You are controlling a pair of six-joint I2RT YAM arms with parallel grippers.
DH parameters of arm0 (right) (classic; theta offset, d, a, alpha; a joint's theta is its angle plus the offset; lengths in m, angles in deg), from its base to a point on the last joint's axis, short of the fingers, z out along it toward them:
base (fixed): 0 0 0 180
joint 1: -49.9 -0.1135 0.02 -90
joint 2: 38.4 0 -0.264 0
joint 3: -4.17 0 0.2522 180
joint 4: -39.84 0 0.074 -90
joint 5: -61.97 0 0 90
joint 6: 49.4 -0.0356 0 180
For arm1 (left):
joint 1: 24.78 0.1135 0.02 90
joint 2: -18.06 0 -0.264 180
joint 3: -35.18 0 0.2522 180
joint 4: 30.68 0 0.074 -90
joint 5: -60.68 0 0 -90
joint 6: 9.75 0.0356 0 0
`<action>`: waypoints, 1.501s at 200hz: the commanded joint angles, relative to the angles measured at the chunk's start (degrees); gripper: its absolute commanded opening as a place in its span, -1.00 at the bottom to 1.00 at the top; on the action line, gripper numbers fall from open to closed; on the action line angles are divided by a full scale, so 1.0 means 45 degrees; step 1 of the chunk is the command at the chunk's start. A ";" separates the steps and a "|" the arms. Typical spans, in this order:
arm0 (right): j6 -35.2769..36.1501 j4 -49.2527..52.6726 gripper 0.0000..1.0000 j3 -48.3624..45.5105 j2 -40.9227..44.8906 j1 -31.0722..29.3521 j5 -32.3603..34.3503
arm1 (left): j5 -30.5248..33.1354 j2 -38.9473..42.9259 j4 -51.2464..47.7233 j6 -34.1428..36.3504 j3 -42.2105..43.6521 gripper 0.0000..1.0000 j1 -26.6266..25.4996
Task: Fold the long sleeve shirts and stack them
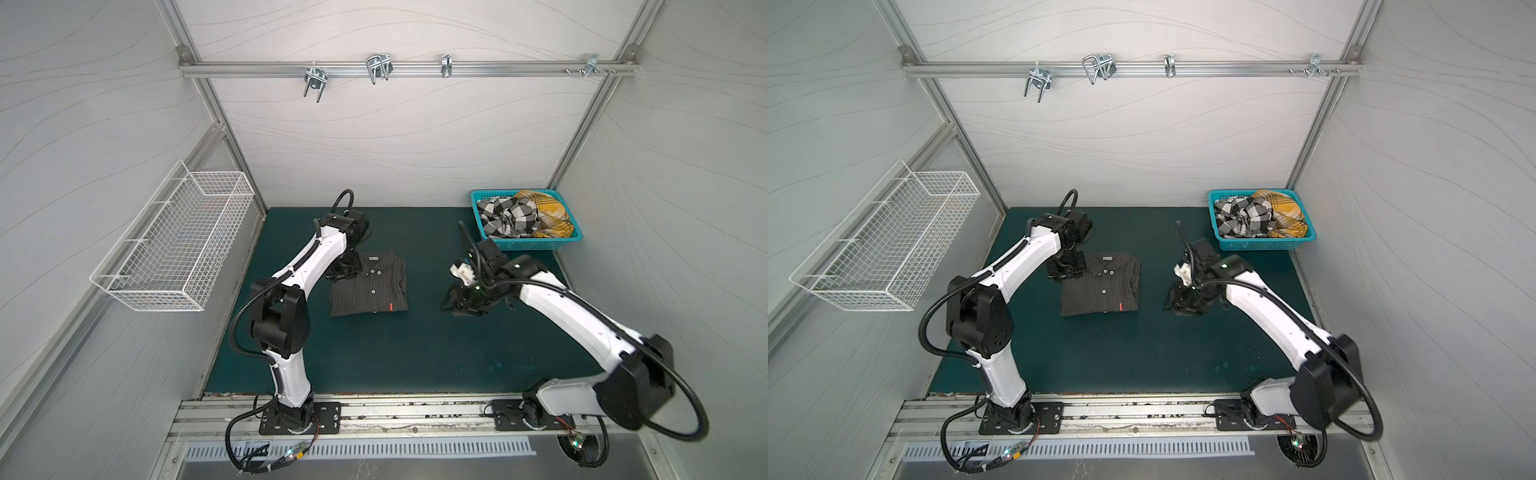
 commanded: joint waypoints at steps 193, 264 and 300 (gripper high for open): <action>0.1049 0.0042 -0.04 0.9254 -1.0748 -0.1049 0.1244 | -0.4513 -0.2099 0.4770 0.1646 0.1299 -0.61 0.1245; 0.0410 -0.0122 -0.88 0.9429 -1.1227 -0.0578 0.0605 | -0.4652 -0.2210 0.4778 0.1840 0.1237 -0.62 0.1230; 0.0108 -0.0906 -0.96 0.6769 -0.8945 -0.0395 0.0710 | -0.4777 -0.1678 0.4838 0.1944 0.2203 -0.67 0.0526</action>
